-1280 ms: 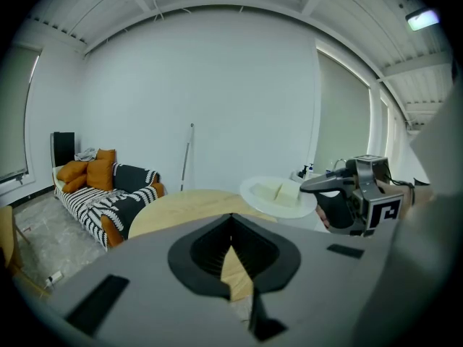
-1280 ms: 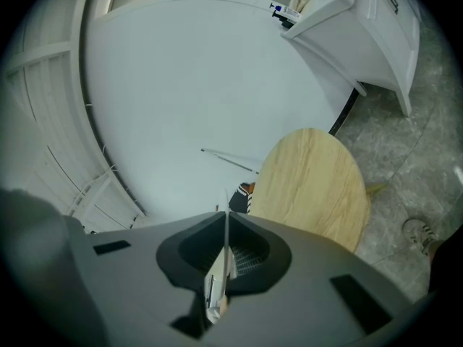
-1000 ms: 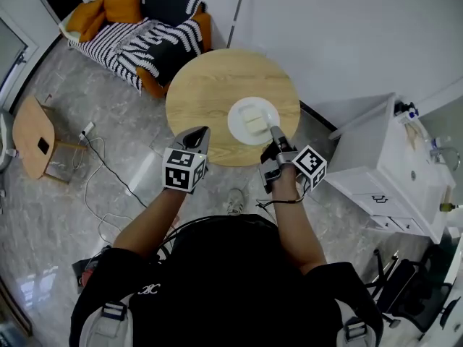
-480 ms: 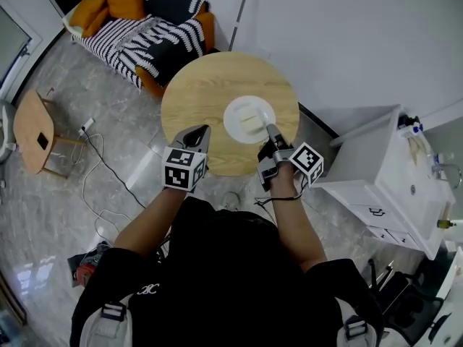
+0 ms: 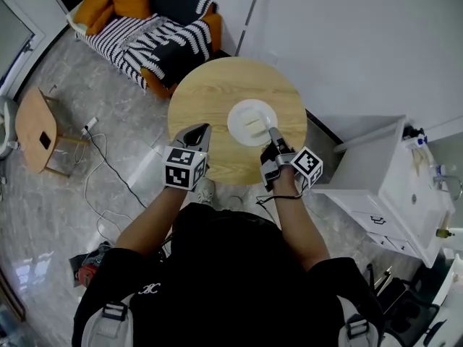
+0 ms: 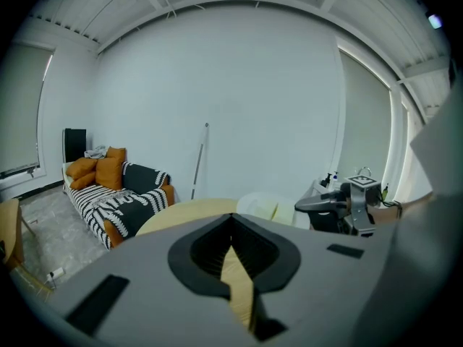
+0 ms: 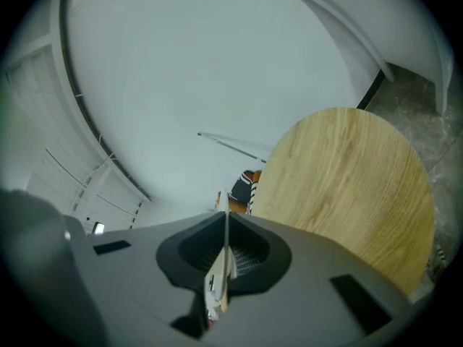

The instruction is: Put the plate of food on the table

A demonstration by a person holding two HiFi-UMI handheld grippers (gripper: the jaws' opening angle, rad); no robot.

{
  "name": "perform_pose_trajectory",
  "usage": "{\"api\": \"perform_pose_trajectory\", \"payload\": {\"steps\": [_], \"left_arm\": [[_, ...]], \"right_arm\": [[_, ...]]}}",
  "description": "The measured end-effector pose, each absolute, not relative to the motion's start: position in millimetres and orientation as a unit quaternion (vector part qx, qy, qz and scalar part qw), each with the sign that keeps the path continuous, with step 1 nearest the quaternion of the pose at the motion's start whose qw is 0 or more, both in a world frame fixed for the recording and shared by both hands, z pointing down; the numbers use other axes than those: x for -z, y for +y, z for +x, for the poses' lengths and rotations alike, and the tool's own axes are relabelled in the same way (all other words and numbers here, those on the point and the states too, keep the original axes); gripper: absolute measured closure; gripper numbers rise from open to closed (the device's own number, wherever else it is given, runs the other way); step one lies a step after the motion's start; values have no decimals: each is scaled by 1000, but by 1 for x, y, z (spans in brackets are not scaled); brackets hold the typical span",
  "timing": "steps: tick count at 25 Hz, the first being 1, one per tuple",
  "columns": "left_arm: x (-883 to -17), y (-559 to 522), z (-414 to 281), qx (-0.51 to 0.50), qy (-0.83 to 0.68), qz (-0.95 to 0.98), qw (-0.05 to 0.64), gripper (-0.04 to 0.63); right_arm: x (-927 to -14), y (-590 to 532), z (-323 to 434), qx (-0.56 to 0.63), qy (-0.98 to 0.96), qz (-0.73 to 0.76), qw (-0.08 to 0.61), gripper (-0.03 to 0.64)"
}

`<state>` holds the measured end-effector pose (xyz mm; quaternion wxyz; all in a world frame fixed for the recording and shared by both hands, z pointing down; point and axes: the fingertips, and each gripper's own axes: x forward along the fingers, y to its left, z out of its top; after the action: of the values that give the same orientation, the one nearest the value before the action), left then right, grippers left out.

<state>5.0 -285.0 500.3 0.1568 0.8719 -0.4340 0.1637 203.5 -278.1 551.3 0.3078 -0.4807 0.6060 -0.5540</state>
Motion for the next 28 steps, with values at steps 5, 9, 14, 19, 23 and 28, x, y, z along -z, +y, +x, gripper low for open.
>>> {"api": "perform_pose_trajectory", "payload": {"steps": [5, 9, 14, 19, 23, 28], "left_arm": [[-503, -303, -3, -169, -420, 878, 157, 588], [-500, -317, -2, -168, -413, 882, 154, 588], [-504, -324, -8, -169, -413, 880, 161, 588], [-510, -326, -14, -175, -416, 876, 168, 588], [-512, -326, -19, -179, -420, 874, 169, 588], [-513, -328, -24, -182, -424, 871, 169, 588]], "right_arm": [[-562, -296, 193, 542, 619, -466, 326, 595], [-585, -305, 197, 544, 619, -462, 327, 597], [-619, -302, 198, 560, 611, -463, 315, 595], [-649, -300, 199, 580, 609, -448, 302, 595], [-671, -295, 206, 591, 600, -451, 295, 595], [-686, -295, 208, 598, 594, -458, 283, 595]]}}
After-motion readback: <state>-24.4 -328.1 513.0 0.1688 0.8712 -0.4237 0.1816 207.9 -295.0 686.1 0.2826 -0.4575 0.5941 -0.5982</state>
